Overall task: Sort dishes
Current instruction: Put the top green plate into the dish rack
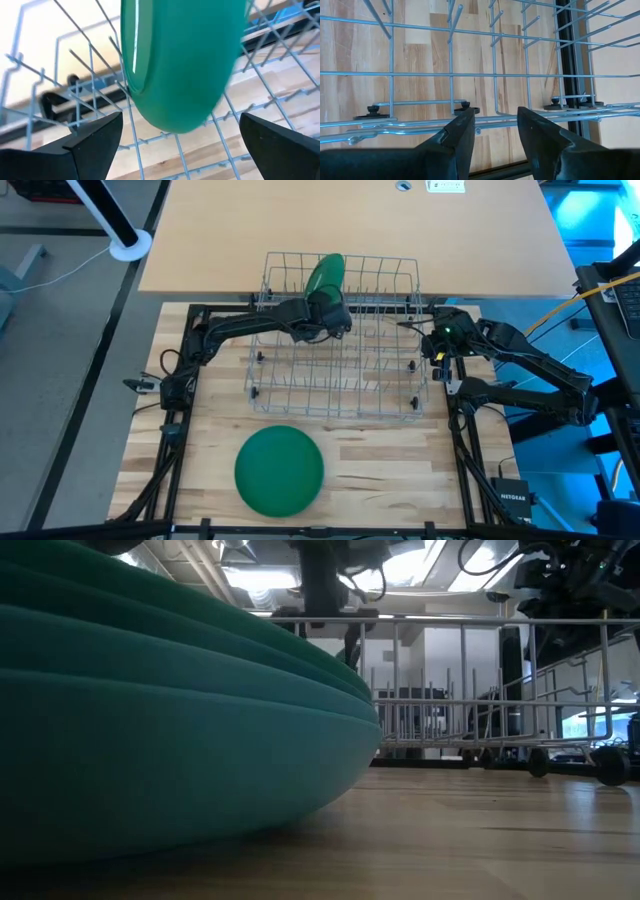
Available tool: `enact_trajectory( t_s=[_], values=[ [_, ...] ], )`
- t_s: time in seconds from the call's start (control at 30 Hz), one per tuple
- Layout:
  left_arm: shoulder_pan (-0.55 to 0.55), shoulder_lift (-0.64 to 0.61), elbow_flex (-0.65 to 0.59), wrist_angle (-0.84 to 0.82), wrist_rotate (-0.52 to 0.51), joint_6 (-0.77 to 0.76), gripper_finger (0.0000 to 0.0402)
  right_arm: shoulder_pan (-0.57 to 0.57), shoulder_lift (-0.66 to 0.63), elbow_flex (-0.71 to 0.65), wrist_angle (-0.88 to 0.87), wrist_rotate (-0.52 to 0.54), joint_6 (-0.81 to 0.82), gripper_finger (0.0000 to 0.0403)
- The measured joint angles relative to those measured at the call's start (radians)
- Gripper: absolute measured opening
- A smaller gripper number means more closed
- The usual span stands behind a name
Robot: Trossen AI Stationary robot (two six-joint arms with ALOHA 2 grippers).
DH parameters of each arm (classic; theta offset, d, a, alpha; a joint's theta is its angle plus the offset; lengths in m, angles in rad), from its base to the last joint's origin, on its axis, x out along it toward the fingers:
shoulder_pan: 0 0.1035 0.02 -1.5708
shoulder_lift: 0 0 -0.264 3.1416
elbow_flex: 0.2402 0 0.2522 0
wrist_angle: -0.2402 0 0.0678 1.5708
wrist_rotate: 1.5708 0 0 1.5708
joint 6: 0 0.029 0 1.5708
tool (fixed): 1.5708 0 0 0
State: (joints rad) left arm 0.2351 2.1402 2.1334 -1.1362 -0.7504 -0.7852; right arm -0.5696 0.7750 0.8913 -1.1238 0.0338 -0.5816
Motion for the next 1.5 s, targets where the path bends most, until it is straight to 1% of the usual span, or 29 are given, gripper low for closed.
enact_trajectory(
  t_s=[0.1, 0.17, 0.43, 0.57, 0.63, 0.87, 1.03, 1.13, 1.17, 1.23, 1.3, 1.37, 1.5],
  values=[
    [-0.042, -0.012, 0.0, 0.0, -0.063, 0.022, 0.0384, 0.0, 0.0, 0.0, 0.0, 0.0, 0.0, 0.0154],
    [-0.072, -0.028, 0.0, 0.003, -0.085, 0.027, 0.0384, 0.0, 0.0, 0.0, 0.001, 0.0, 0.0, 0.0154],
    [-0.224, -0.074, 0.0, 0.068, -0.089, -0.016, 0.0384, 0.0, 0.0, 0.0, 0.001, 0.0, 0.0, 0.0154],
    [-0.327, -0.081, 0.0, 0.075, -0.09, -0.041, 0.0384, 0.0, 0.0, 0.0, 0.0, 0.0, 0.0, 0.0154],
    [-0.38, -0.082, 0.0, 0.08, -0.114, -0.054, 0.0384, 0.0, 0.0, 0.0, 0.0, 0.0, 0.0, 0.0154],
    [-0.559, -0.087, 0.0, 0.119, -0.121, -0.056, 0.0384, 0.0, 0.0, 0.0, 0.001, 0.0, 0.0, 0.0154],
    [-0.688, -0.09, 0.0, 0.216, -0.115, -0.098, 0.0384, 0.0, 0.0, 0.0, 0.001, 0.0, 0.0, 0.0154],
    [-0.745, -0.091, 0.0, 0.276, -0.116, -0.133, 0.0384, 0.0, 0.0, 0.0, 0.001, 0.0, 0.0, 0.0154],
    [-0.758, -0.091, 0.0, 0.285, -0.117, -0.151, 0.0384, 0.0, 0.0, 0.0, 0.001, 0.0, 0.0, 0.0154],
    [-0.778, -0.091, 0.0, 0.279, -0.115, -0.237, 0.0384, 0.0, 0.0, 0.0, 0.0, 0.0, 0.0, 0.0154],
    [-0.799, -0.091, 0.0, 0.23, -0.075, -0.34, 0.0384, 0.0, 0.0, 0.0, 0.001, 0.0, 0.0, 0.0154],
    [-0.825, -0.09, 0.0, 0.15, -0.029, -0.461, 0.0384, 0.0, 0.0, 0.0, 0.001, 0.0, 0.0, 0.0154],
    [-0.881, -0.089, 0.0, -0.072, 0.017, -0.749, 0.0384, 0.0, 0.0, 0.0, 0.001, 0.0, 0.0, 0.0154]
  ],
)
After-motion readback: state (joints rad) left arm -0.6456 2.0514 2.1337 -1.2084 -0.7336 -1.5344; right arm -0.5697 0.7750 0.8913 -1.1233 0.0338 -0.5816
